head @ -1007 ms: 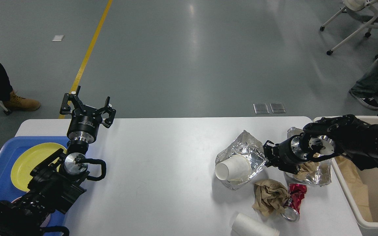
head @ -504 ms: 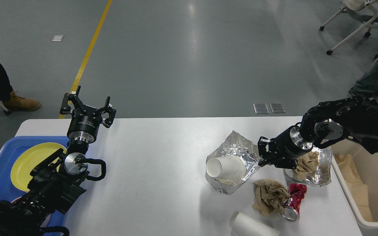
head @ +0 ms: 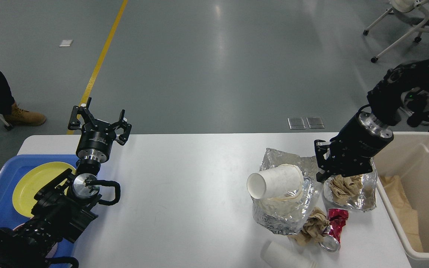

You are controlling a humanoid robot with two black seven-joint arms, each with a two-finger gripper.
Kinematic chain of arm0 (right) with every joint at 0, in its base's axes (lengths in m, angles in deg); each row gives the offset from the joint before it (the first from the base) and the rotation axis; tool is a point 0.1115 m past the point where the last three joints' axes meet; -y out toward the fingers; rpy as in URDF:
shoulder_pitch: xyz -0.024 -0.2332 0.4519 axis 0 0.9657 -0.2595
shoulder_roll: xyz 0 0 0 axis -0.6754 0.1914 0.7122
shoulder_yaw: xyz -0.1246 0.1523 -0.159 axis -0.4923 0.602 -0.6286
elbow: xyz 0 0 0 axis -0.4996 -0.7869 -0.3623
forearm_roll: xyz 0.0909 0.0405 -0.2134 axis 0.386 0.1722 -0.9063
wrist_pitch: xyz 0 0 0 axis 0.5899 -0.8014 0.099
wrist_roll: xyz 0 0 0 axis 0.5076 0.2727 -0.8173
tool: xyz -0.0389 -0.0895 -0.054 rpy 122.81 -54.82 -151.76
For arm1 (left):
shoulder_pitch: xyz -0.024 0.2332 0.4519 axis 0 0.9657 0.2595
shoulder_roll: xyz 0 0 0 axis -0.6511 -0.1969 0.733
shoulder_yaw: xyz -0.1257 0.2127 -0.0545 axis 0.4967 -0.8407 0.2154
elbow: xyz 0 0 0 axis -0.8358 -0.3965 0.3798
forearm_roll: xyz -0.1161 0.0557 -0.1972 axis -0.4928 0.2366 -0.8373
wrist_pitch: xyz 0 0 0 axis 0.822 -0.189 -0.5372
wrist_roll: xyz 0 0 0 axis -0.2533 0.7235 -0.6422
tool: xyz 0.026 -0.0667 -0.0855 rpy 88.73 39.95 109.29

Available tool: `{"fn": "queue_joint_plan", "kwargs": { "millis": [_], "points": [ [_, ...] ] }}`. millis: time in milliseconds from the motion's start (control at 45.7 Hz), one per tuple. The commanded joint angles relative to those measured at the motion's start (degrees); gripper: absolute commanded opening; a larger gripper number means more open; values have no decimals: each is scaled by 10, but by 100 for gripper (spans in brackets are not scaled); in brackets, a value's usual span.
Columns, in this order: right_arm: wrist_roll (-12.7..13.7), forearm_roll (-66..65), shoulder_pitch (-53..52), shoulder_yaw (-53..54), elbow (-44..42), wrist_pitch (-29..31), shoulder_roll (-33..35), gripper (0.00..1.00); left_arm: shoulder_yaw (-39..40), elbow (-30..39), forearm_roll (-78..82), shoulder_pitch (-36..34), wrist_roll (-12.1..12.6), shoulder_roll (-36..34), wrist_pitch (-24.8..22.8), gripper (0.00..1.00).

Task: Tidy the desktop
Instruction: 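Lift the foil tray with the cup toward the white bin, then lower the foil tray into the white bin and open the gripper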

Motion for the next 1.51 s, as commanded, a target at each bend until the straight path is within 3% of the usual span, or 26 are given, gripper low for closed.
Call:
{"fn": "queue_joint_plan", "kwargs": {
  "millis": [0, 416, 723, 941, 1160, 1336, 1489],
  "points": [
    [-2, -10, -57, -16, 10, 5, 4, 0, 0, 0, 0, 0, 0, 0, 0, 96],
    [-1, -29, -144, -17, 18, 5, 0, 0, 0, 0, 0, 0, 0, 0, 0, 96],
    [-1, -69, -146, -56, 22, 5, 6, 0, 0, 0, 0, 0, 0, 0, 0, 96],
    [-1, -172, -56, -102, -58, 5, 43, 0, 0, 0, 0, 0, 0, 0, 0, 96],
    [-1, -270, 60, -98, -136, 5, 126, 0, 0, 0, 0, 0, 0, 0, 0, 96],
    [-1, -301, 179, -93, -222, 5, 132, 0, 0, 0, 0, 0, 0, 0, 0, 96],
    [-2, -300, 247, -80, -257, -105, 136, 0, 0, 0, 0, 0, 0, 0, 0, 96]
  ]
}}
